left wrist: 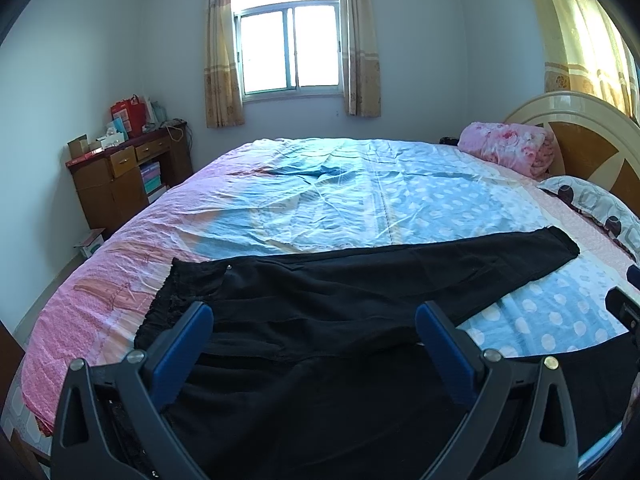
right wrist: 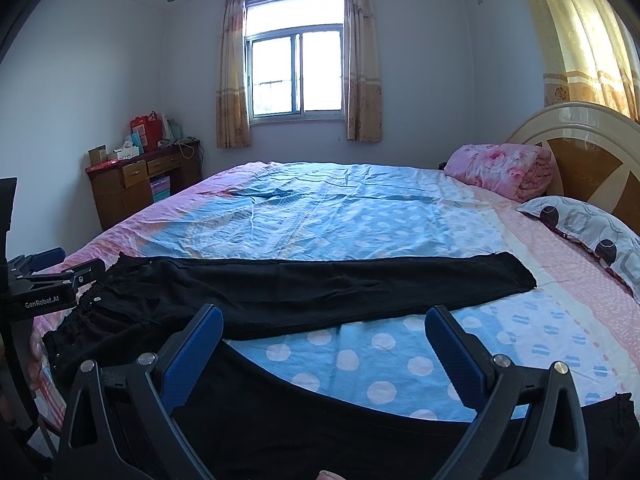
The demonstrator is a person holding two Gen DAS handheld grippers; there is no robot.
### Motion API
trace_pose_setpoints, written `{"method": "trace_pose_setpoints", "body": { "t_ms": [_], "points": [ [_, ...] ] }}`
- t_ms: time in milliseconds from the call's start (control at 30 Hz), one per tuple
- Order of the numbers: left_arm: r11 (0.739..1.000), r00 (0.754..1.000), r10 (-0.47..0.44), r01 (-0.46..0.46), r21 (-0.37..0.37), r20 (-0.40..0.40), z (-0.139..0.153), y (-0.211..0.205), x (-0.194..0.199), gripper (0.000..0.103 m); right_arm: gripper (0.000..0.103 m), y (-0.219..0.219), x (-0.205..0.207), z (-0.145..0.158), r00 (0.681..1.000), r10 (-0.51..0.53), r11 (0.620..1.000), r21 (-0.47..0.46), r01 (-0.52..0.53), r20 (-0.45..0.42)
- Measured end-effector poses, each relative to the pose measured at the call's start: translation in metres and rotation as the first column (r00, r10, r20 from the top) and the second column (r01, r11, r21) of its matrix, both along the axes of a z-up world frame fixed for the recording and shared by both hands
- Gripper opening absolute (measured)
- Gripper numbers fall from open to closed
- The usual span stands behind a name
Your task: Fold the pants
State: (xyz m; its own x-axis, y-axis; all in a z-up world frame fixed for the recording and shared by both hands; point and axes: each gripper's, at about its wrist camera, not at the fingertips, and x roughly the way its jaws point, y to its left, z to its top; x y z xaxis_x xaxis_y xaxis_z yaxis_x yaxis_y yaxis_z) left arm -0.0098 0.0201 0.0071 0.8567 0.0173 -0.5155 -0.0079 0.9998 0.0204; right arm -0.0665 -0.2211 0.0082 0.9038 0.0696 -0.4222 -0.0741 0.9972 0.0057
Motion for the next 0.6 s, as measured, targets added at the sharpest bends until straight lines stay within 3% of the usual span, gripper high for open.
{"method": "trace_pose_setpoints", "body": {
  "t_ms": [467, 600],
  "points": [
    [1.0, 0.999, -0.011, 0.012, 0.015, -0.042, -0.018, -0.005, 0.015, 0.103, 0.102, 0.0, 0.009, -0.015, 0.999, 0.006, 1.0, -0.002, -0.006, -0.044],
    [0.996, 0.998, -0.025, 0.031, 0.082, -0.063, -0.027, 0.003, 0.027, 0.103, 0.102, -0.011, 0.014, -0.022, 0.997, 0.004, 1.0, 0.021, -0.002, -0.08]
  ]
}}
